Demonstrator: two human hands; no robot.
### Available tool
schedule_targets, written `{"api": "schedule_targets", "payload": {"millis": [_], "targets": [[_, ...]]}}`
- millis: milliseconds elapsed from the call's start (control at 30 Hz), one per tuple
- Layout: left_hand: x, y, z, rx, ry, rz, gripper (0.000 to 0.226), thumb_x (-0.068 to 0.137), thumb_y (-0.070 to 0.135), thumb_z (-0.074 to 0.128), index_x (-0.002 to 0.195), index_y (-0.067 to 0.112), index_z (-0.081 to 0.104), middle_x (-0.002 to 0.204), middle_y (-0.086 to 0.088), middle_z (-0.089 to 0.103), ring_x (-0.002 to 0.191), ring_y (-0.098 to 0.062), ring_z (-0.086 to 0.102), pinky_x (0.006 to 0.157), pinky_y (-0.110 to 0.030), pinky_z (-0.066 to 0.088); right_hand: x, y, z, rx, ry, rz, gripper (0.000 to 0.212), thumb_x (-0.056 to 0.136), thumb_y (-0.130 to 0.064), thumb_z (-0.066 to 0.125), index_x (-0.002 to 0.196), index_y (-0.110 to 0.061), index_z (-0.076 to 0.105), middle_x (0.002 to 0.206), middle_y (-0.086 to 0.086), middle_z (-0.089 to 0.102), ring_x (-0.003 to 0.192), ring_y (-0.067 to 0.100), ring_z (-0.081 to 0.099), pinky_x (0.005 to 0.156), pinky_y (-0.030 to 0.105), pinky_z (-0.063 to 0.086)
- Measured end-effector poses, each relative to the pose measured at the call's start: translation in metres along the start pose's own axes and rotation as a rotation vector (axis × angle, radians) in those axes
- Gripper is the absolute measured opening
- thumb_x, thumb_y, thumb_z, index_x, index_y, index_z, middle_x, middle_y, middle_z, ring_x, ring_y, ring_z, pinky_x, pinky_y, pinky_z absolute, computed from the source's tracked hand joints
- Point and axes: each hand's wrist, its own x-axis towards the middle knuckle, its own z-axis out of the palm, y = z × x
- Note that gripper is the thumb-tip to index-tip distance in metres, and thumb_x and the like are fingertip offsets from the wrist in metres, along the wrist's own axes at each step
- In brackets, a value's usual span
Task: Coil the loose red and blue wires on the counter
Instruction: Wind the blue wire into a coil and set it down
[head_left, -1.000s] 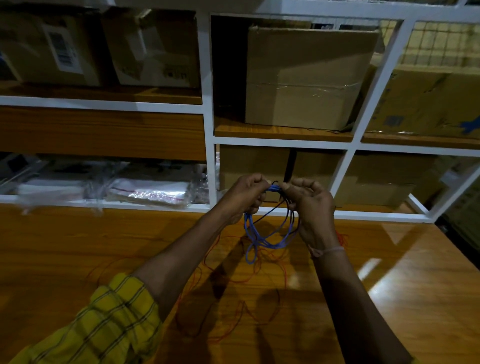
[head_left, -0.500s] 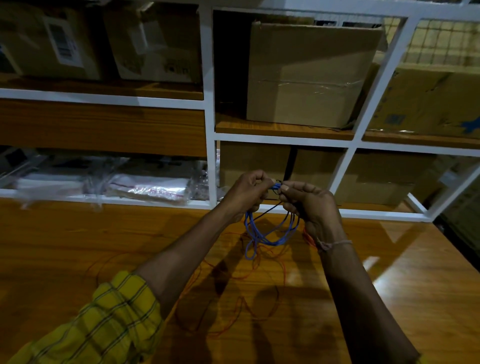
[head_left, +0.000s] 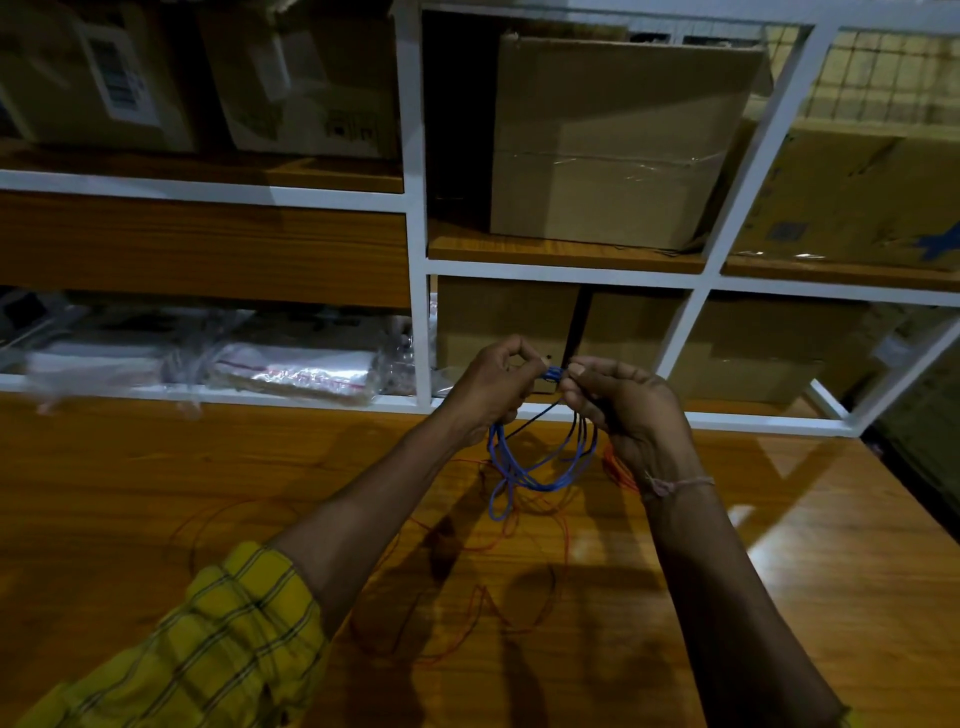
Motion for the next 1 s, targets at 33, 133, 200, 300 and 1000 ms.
{"api": "schedule_targets", "payload": {"millis": [33, 133, 200, 300, 1000], "targets": [[0.0, 0.0, 0.0, 0.006, -0.002, -0.001, 0.01, 0.102, 0.022, 0.059, 0.093, 0.019, 0.058, 0.06, 0.002, 0.042, 0.048, -0.013, 0.026, 0.047, -0.028, 0.019, 0.0, 0.0, -0.001, 0.003, -0.002, -0.004, 0.013, 0.09, 0.008, 0.066, 0.103, 0.007, 0.069, 0.084, 0.017, 0.073, 0.071, 0.021, 0.074, 0.062, 0.022, 0.062], [0.0, 0.001, 0.001, 0.007, -0.014, 0.003, 0.01, 0.103, 0.02, 0.058, 0.094, 0.018, 0.057, 0.061, 0.001, 0.042, 0.048, -0.012, 0.025, 0.047, -0.028, 0.018, 0.0, 0.001, -0.001, 0.003, -0.007, -0.014, 0.016, 0.091, 0.009, 0.066, 0.107, 0.009, 0.068, 0.085, 0.019, 0.074, 0.07, 0.021, 0.074, 0.06, 0.02, 0.059], [0.0, 0.001, 0.001, -0.022, -0.022, -0.005, 0.006, 0.103, 0.021, 0.058, 0.098, 0.017, 0.058, 0.062, 0.001, 0.041, 0.048, -0.012, 0.025, 0.046, -0.026, 0.018, 0.0, 0.002, 0.0, -0.007, -0.007, -0.024, 0.015, 0.092, 0.01, 0.065, 0.107, 0.009, 0.068, 0.083, 0.019, 0.074, 0.07, 0.021, 0.075, 0.06, 0.02, 0.059], [0.0, -0.001, 0.001, -0.081, -0.03, -0.028, 0.006, 0.103, 0.022, 0.06, 0.104, 0.016, 0.058, 0.059, 0.003, 0.042, 0.045, -0.01, 0.025, 0.044, -0.021, 0.019, -0.001, 0.004, 0.002, -0.025, -0.002, -0.043, 0.013, 0.093, 0.011, 0.063, 0.104, 0.008, 0.069, 0.083, 0.017, 0.075, 0.072, 0.02, 0.076, 0.066, 0.022, 0.062], [-0.009, -0.015, 0.003, -0.164, 0.013, -0.042, 0.003, 0.102, 0.015, 0.06, 0.102, 0.012, 0.059, 0.056, 0.002, 0.036, 0.044, -0.01, 0.02, 0.044, -0.02, 0.017, 0.008, 0.008, 0.005, -0.151, 0.038, 0.194, 0.01, 0.09, 0.001, 0.072, 0.098, 0.002, 0.066, 0.068, 0.008, 0.07, 0.054, 0.009, 0.067, 0.048, 0.018, 0.053]]}}
